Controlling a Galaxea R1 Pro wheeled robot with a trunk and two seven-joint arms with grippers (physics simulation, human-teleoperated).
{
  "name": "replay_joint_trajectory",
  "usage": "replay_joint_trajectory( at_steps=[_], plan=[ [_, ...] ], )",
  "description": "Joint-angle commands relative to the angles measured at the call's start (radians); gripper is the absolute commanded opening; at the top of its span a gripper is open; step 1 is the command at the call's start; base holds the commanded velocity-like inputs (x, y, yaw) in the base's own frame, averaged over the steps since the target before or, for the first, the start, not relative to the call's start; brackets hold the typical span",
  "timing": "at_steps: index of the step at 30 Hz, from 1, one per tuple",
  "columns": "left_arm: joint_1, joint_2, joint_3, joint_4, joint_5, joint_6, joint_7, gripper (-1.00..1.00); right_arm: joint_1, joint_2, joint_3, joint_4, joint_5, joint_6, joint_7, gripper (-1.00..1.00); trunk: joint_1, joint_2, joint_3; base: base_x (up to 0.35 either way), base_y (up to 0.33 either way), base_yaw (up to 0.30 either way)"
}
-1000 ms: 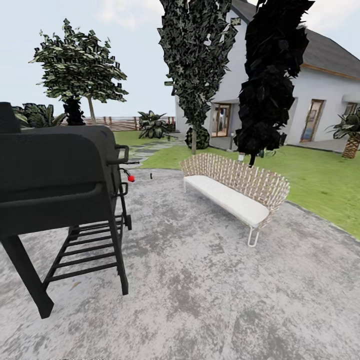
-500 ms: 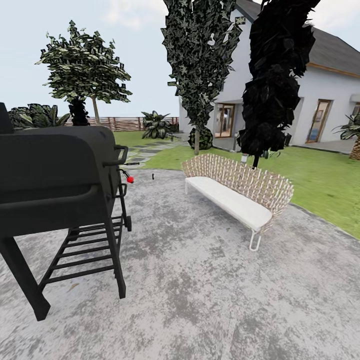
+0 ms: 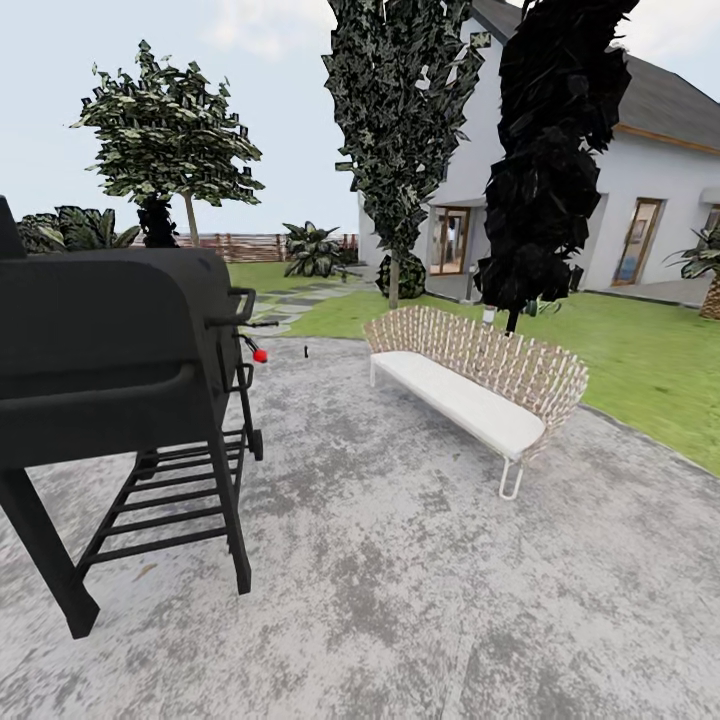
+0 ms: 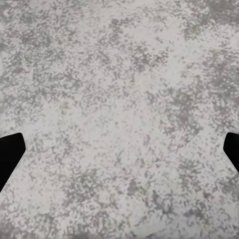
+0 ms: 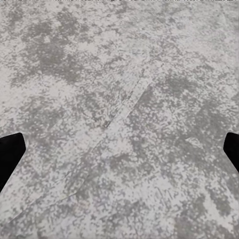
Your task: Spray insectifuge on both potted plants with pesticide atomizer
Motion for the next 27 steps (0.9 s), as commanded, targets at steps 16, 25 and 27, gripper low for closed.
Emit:
replay_joint_trajectory(
  at_steps=[16, 25, 27],
  plan=[
    [-0.001, 0.003, 0.082, 0.009, -0.012, -0.062, -0.004, 1.0, -0.001, -0.001, 0.0, -0.022, 0.001, -0.003, 0.0, 1.0, 0.061, -0.113, -0.051, 0.0, 0.0, 0.0],
    [-0.001, 0.002, 0.081, 0.009, -0.012, -0.063, -0.004, 1.0, -0.001, -0.001, 0.001, -0.019, 0.001, -0.002, 0.003, 1.0, 0.096, -0.176, -0.079, 0.0, 0.0, 0.0],
    [-0.001, 0.002, 0.081, 0.009, -0.012, -0.063, -0.004, 1.0, -0.001, -0.001, 0.0, -0.019, 0.001, -0.002, 0.006, 1.0, 0.104, -0.19, -0.086, 0.0, 0.0, 0.0]
  ],
)
